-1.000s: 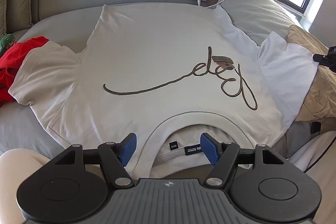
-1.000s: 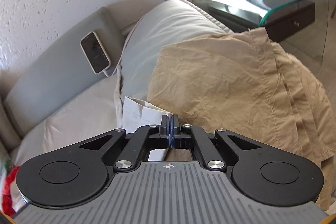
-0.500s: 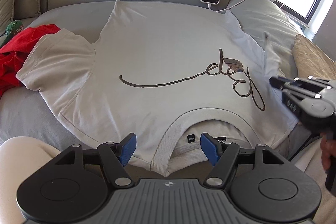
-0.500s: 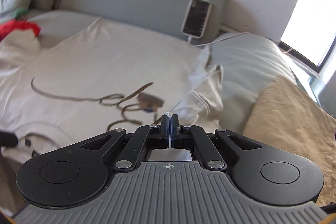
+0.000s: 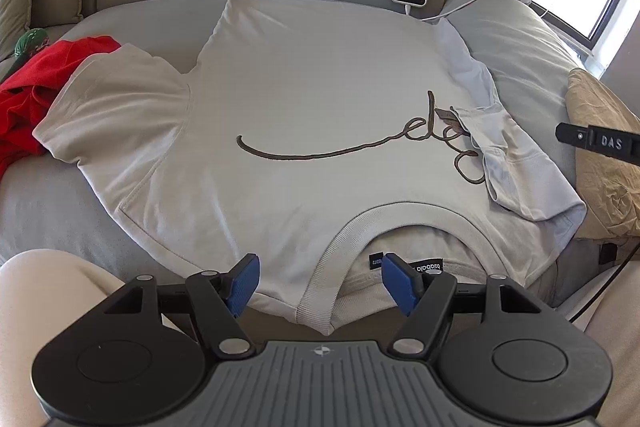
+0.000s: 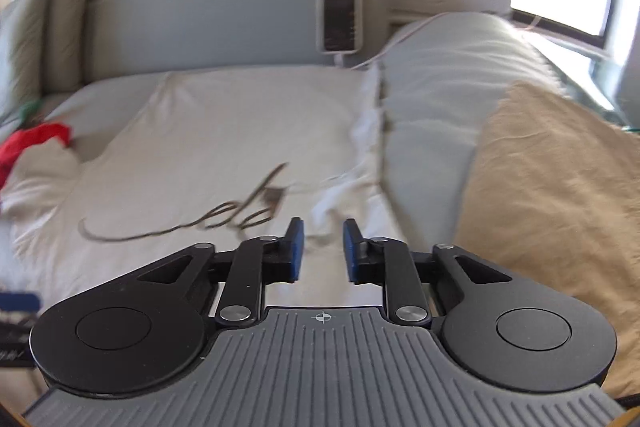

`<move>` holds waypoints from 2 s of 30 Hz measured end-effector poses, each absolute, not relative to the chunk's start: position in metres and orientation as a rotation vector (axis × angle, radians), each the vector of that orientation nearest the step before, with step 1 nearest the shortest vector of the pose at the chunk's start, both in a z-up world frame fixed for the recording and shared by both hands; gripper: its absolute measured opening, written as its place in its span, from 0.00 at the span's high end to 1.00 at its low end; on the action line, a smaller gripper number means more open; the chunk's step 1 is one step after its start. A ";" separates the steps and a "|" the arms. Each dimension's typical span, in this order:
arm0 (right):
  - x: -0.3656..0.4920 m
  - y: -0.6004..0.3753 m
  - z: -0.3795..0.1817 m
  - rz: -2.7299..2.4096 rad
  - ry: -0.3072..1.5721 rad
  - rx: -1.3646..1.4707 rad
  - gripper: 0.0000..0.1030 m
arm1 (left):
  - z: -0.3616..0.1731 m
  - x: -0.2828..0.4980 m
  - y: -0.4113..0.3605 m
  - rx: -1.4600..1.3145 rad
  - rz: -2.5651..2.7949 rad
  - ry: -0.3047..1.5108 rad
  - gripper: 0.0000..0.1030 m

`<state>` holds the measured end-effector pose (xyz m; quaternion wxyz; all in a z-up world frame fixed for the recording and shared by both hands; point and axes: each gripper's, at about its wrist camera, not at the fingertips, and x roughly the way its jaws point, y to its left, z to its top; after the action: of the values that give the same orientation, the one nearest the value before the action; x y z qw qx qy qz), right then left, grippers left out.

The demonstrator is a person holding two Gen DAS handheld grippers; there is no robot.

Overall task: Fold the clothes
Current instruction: 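Grasp the shirt side with the right gripper and fold it over the print, then open the right gripper to release the folded side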

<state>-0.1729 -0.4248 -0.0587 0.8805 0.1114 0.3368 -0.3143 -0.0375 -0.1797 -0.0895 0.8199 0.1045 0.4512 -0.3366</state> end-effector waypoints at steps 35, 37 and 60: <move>-0.139 -0.426 -0.111 -0.608 0.858 0.459 0.84 | -0.093 -0.042 -0.185 0.255 -0.702 0.966 0.34; -0.153 -0.412 -0.105 -0.547 0.864 0.506 0.84 | -0.092 -0.042 -0.183 0.246 -0.694 0.969 0.34; -0.191 -0.374 -0.057 -0.459 0.739 0.648 0.57 | -0.031 0.033 -0.048 -0.292 -0.437 0.841 0.32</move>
<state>-0.1910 -0.3744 -0.0571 0.8563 0.3085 0.3518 -0.2186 0.0327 -0.0476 -0.0305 0.8796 -0.1400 0.4035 -0.2094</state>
